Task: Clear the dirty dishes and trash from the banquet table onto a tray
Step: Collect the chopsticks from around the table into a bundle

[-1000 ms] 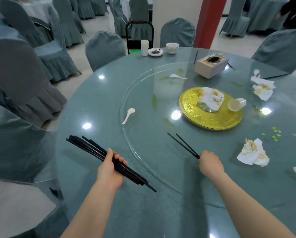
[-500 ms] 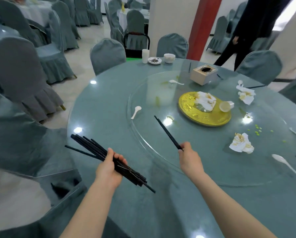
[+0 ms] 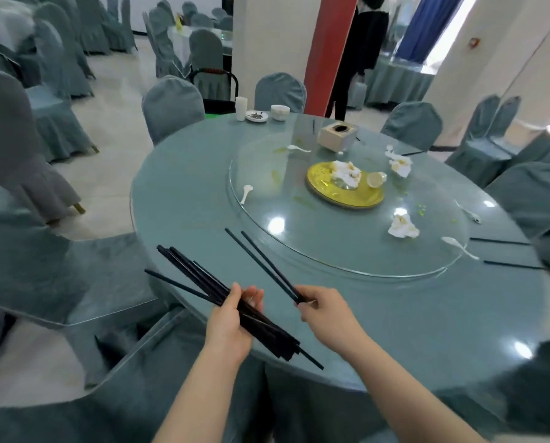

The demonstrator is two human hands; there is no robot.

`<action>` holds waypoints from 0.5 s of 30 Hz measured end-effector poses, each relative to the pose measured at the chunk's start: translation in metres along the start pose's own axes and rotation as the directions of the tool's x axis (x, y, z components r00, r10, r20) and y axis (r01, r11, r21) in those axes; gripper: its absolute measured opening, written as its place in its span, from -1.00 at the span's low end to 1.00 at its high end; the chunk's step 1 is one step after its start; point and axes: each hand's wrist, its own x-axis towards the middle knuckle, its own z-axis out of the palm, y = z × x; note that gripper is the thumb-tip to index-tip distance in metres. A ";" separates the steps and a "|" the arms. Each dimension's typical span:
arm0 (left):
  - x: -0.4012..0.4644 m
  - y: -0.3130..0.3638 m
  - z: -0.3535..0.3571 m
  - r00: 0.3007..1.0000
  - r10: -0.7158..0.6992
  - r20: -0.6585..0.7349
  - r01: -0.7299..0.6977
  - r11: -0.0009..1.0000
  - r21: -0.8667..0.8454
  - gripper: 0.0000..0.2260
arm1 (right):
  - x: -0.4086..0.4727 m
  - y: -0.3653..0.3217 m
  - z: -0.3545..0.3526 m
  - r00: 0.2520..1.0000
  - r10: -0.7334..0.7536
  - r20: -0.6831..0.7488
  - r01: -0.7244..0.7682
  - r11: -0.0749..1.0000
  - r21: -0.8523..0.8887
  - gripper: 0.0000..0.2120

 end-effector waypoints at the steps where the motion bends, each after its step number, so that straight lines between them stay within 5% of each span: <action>1: -0.008 -0.007 0.001 1.000 -0.013 0.008 0.013 1.000 0.023 -0.84 | -0.011 -0.001 0.004 1.000 0.015 -0.017 -0.015 1.000 0.015 -0.64; 6: -0.039 -0.040 0.007 0.998 -0.056 0.005 0.055 0.991 0.125 -0.79 | -0.053 0.011 0.004 0.984 0.082 -0.158 -0.082 0.997 0.009 -0.81; 15: -0.088 -0.130 0.075 0.980 -0.130 0.153 0.087 0.961 0.263 -0.78 | -0.126 0.060 -0.067 0.942 0.070 -0.329 -0.099 0.992 -0.074 -0.75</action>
